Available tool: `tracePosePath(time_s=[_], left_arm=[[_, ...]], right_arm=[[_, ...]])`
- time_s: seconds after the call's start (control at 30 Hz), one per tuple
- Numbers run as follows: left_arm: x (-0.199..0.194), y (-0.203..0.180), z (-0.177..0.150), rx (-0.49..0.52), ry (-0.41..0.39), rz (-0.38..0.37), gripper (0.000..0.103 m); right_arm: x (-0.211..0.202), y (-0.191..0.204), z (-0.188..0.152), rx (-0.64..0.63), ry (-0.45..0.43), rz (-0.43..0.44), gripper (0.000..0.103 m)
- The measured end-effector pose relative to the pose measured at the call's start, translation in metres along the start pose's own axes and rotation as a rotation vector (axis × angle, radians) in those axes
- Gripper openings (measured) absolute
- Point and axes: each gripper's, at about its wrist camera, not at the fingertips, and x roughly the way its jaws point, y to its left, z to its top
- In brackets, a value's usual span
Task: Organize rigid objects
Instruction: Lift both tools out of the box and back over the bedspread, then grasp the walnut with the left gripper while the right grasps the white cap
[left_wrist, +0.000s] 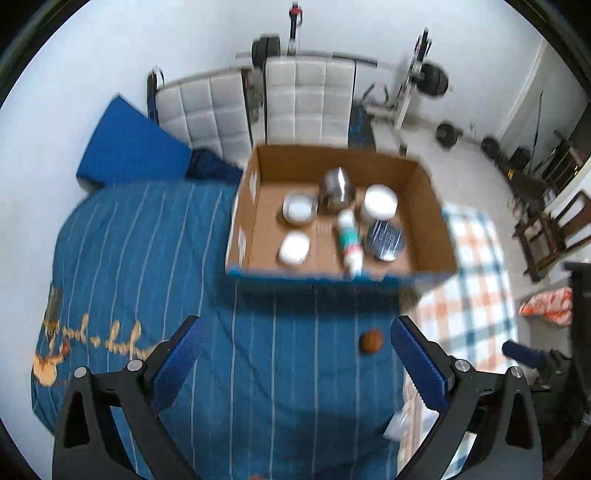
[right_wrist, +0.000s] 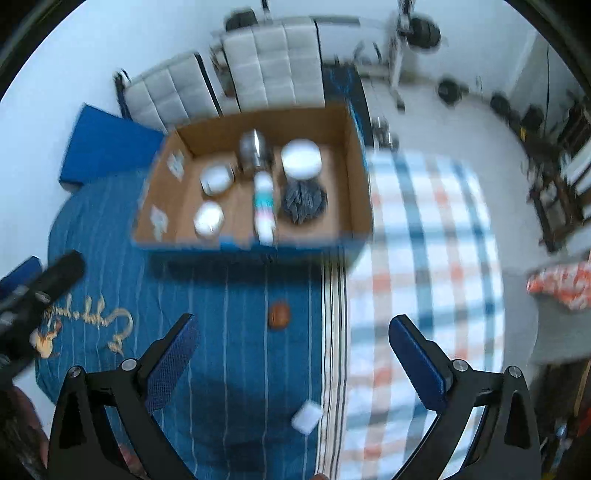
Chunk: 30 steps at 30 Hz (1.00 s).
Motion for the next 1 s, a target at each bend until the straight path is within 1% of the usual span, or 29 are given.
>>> tracePosePath(time_s=[0.03, 0.07, 0.17, 0.2, 0.23, 0.27, 0.33, 0.37, 0.4, 0.47, 0.6, 0.63, 0.7, 0.77, 0.83, 0.9, 1.0], left_arm=[[0.009, -0.001, -0.010, 0.002, 0.028, 0.012, 0.103], [0.023, -0.002, -0.023, 0.008, 0.071, 0.023, 0.103], [0.058, -0.004, -0.053, 0.012, 0.183, 0.040, 0.103], [0.067, -0.005, -0.061, 0.015, 0.211, 0.047, 0.103], [0.075, -0.006, -0.068, 0.018, 0.237, 0.054, 0.103], [0.084, -0.008, -0.075, 0.018, 0.265, 0.056, 0.103], [0.095, -0.010, -0.082, 0.017, 0.299, 0.055, 0.103], [0.100, -0.013, -0.085, 0.015, 0.315, 0.053, 0.103], [0.104, -0.015, -0.085, 0.015, 0.325, 0.048, 0.103], [0.114, -0.022, -0.086, 0.014, 0.357, 0.032, 0.103], [0.133, -0.035, -0.077, -0.010, 0.398, -0.016, 0.103], [0.138, -0.041, -0.073, -0.013, 0.403, -0.031, 0.103], [0.155, -0.053, -0.061, -0.026, 0.440, -0.076, 0.102], [0.173, -0.066, -0.050, -0.033, 0.468, -0.129, 0.095], [0.188, -0.081, -0.039, -0.010, 0.478, -0.128, 0.076], [0.203, -0.094, -0.033, 0.015, 0.492, -0.121, 0.071], [0.224, -0.111, -0.030, 0.051, 0.523, -0.110, 0.067]], right_arm=[[0.024, -0.008, -0.014, 0.037, 0.071, 0.007, 0.103], [0.039, -0.014, -0.023, 0.065, 0.119, 0.018, 0.103], [0.099, -0.035, -0.060, 0.188, 0.307, 0.068, 0.103], [0.118, -0.041, -0.073, 0.234, 0.361, 0.086, 0.103], [0.131, -0.045, -0.082, 0.264, 0.393, 0.097, 0.103], [0.144, -0.049, -0.091, 0.299, 0.424, 0.111, 0.100], [0.165, -0.055, -0.104, 0.345, 0.470, 0.116, 0.089], [0.173, -0.055, -0.107, 0.344, 0.484, 0.113, 0.078], [0.178, -0.054, -0.110, 0.340, 0.494, 0.105, 0.058], [0.188, -0.052, -0.115, 0.321, 0.504, 0.090, 0.037], [0.174, -0.055, -0.107, 0.268, 0.445, 0.079, 0.035], [0.168, -0.059, -0.101, 0.257, 0.423, 0.074, 0.035], [0.157, -0.071, -0.087, 0.250, 0.386, 0.068, 0.035], [0.149, -0.082, -0.074, 0.243, 0.351, 0.046, 0.035], [0.145, -0.094, -0.063, 0.250, 0.333, 0.036, 0.035], [0.144, -0.105, -0.057, 0.259, 0.324, 0.027, 0.035], [0.148, -0.118, -0.047, 0.280, 0.323, 0.023, 0.035]])
